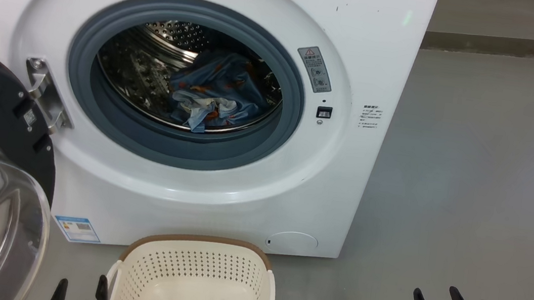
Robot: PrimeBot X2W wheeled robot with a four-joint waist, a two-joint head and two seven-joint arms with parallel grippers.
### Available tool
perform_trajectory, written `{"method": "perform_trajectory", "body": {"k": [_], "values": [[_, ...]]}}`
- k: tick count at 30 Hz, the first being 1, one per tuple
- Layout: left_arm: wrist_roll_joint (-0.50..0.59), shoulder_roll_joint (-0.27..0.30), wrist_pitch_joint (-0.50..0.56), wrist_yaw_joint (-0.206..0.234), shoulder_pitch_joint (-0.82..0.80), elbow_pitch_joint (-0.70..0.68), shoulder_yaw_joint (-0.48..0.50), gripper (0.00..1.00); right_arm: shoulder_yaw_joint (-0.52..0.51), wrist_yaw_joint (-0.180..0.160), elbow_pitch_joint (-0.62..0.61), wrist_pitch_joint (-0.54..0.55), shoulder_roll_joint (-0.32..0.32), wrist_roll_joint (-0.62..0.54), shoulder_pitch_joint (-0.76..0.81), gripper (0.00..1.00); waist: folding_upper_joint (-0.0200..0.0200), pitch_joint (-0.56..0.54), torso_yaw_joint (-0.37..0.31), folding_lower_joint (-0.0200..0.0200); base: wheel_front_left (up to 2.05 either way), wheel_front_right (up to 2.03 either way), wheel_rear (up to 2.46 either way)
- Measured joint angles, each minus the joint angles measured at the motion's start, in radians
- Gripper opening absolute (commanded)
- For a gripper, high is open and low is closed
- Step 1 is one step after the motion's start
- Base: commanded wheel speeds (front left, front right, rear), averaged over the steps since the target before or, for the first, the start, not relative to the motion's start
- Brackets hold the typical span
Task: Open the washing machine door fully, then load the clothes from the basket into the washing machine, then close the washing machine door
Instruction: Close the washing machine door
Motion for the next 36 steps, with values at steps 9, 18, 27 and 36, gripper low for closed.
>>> {"method": "perform_trajectory", "body": {"k": [9,18,27,36], "values": [[0.0,0.0,0.0,0.006,0.001,-0.014,0.005,1.0,-0.005,0.0,0.002,0.0,0.001,0.0,0.0,1.0,0.0,0.006,0.004,0.0,0.0,0.0,0.0],[0.007,0.0,0.0,0.018,0.002,-0.016,0.014,1.0,-0.005,0.0,0.001,0.0,0.001,0.0,0.0,1.0,0.0,0.013,0.0,0.0,-0.37,0.37,0.0],[0.007,0.0,0.0,0.025,0.002,-0.016,0.021,1.0,-0.013,0.0,0.001,0.0,0.002,0.0,0.0,1.0,0.0,0.017,-0.003,0.0,-1.44,1.44,0.0],[0.007,-0.001,0.0,0.024,0.009,-0.018,0.028,1.0,-0.019,0.0,0.001,0.0,0.006,0.0,0.0,1.0,0.0,0.017,-0.005,0.0,-1.28,1.28,0.0]]}}
